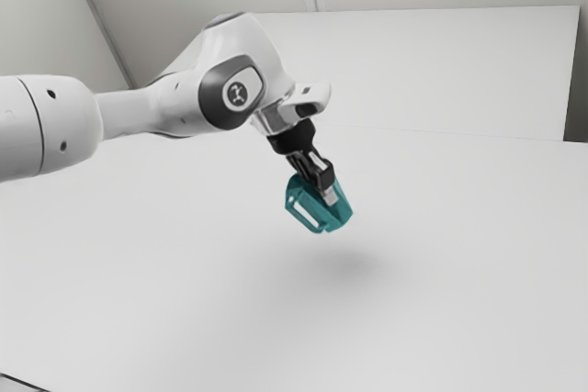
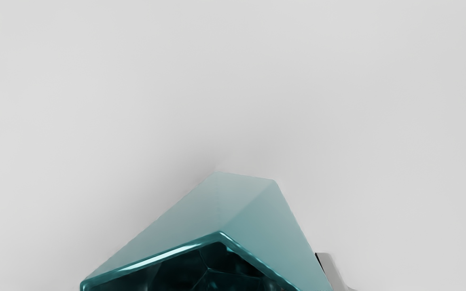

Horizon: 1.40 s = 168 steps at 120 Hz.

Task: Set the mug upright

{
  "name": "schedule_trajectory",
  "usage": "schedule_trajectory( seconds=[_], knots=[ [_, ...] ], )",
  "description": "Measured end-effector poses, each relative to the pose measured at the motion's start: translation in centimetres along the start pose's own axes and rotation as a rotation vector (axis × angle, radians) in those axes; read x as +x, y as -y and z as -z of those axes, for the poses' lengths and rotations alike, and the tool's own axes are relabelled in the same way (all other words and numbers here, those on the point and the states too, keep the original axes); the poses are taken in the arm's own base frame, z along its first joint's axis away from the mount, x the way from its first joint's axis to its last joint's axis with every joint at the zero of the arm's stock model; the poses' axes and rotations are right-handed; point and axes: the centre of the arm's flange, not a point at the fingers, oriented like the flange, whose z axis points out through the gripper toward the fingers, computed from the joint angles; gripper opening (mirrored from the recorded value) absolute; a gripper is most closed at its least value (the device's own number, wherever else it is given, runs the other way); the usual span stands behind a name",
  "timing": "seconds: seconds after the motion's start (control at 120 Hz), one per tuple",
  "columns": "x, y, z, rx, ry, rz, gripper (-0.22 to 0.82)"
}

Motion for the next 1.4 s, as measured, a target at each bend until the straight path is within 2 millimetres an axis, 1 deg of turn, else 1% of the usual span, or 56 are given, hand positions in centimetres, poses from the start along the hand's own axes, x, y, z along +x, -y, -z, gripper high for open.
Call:
schedule_trajectory(
  seconds=[0.075,0.192,0.308,0.417,0.567,0.725,0.858,0.933,1.075,1.175,1.342,1.4],
  knots=[
    [-1.1,1.2,0.8,0.04,0.023,0.036,-0.15],
    [-2.2,2.7,1.8,0.117,0.059,0.079,-0.15],
    [-3.1,3.8,1.9,0.182,0.096,0.117,-0.15],
    [-3.8,4.4,2.6,0.228,0.106,0.152,-0.15],
    [-5.4,4.8,3.3,0.277,0.114,0.206,-0.15],
    [-6.8,5.8,3.3,0.324,0.129,0.262,-0.15],
    [-8.7,7.1,3.0,0.352,0.143,0.326,-0.15],
    [-9.6,7.4,2.6,0.362,0.152,0.356,-0.15],
    [-11.4,7.9,0.5,0.37,0.163,0.4,-0.15],
    [-12.0,8.3,-0.6,0.375,0.146,0.423,-0.15],
    [-12.3,8.7,-1.6,0.41,0.099,0.43,-0.15],
    [-12.3,9.0,-1.7,0.421,0.078,0.437,-0.15]
  ],
)
